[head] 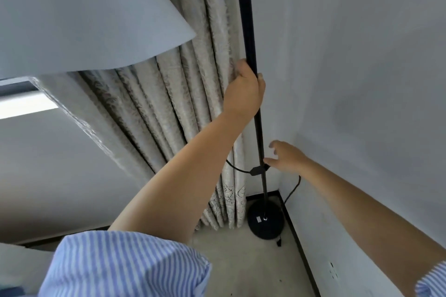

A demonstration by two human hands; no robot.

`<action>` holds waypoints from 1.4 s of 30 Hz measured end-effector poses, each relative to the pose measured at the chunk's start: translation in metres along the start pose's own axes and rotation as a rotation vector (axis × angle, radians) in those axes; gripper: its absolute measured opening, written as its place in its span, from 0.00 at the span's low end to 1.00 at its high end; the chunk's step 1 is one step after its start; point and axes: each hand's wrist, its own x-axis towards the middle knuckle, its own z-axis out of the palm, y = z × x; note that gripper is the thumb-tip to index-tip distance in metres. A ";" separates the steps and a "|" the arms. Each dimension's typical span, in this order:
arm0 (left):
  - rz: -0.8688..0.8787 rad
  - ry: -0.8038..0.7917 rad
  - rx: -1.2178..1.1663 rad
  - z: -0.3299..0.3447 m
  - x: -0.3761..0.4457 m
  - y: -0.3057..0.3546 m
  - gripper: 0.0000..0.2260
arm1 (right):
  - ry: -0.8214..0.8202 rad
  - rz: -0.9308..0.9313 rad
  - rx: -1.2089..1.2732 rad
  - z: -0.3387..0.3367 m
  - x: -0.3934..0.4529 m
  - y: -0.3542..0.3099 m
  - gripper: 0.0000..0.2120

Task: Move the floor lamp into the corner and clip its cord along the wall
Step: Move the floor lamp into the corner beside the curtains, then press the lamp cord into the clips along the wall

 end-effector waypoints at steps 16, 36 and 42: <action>0.082 -0.672 0.228 0.023 -0.108 -0.011 0.18 | 0.395 0.073 0.374 0.025 -0.154 0.040 0.10; 0.801 -0.868 -0.229 -0.025 -0.261 0.027 0.12 | 0.628 0.273 0.560 0.093 -0.369 -0.034 0.16; 0.864 -0.991 -0.031 -0.023 -0.276 0.047 0.11 | 0.444 0.477 0.646 0.124 -0.420 0.007 0.07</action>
